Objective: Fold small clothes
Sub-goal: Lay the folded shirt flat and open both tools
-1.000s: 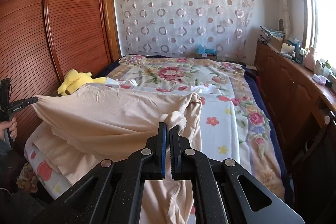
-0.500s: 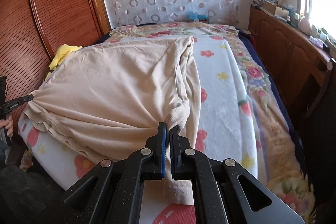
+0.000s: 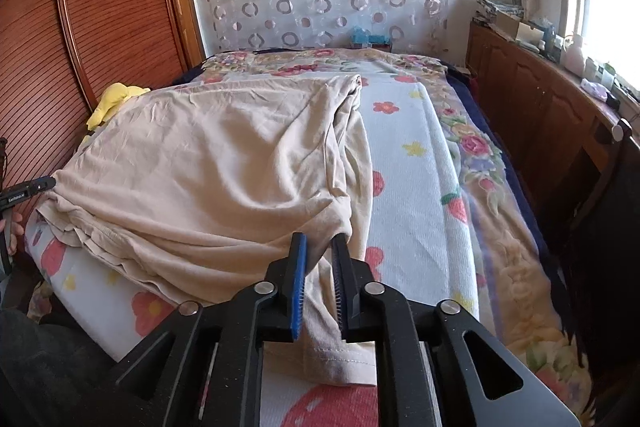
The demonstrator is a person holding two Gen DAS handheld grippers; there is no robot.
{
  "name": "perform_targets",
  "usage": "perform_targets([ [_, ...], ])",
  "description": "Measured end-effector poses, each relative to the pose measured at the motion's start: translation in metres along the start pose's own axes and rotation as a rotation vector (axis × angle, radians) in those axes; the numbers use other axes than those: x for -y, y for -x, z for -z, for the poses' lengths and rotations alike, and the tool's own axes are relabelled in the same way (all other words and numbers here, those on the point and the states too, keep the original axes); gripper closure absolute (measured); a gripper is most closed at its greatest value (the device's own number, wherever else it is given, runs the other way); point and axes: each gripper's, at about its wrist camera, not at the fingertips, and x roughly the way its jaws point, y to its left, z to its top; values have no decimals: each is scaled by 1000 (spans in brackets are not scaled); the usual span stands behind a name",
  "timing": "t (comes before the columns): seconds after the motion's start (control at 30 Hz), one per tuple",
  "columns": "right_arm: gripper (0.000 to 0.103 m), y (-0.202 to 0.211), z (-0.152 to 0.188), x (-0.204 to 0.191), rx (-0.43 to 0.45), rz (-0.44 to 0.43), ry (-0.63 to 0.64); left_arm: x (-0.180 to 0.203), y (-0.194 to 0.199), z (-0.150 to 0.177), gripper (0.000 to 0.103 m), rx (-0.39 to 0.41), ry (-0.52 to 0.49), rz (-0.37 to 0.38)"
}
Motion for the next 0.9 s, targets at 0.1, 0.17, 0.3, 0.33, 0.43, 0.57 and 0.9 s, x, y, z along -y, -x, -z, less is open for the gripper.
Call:
perform_targets([
  [0.1, 80, 6, 8, -5, 30, 28, 19, -2, -5, 1, 34, -12, 5, -9],
  [0.17, 80, 7, 12, -6, 43, 36, 23, -3, -8, 2, 34, -22, 10, -19],
  [0.3, 68, 0, 23, -4, 35, 50, 4, -6, -13, 6, 33, -39, 17, -48],
  [0.33, 68, -2, 26, -3, 28, 59, 1, -6, -13, 6, 33, -40, 15, -49],
  [0.43, 68, -6, 30, -1, 0, 53, 4, -5, -12, 6, 33, -42, 9, -55],
  [0.57, 68, -6, 41, 4, -41, 47, -9, -2, -14, 5, 30, -44, -2, -66],
  [0.9, 68, -10, 46, 14, -95, 15, -21, -1, -14, 6, 28, -39, -3, -75],
])
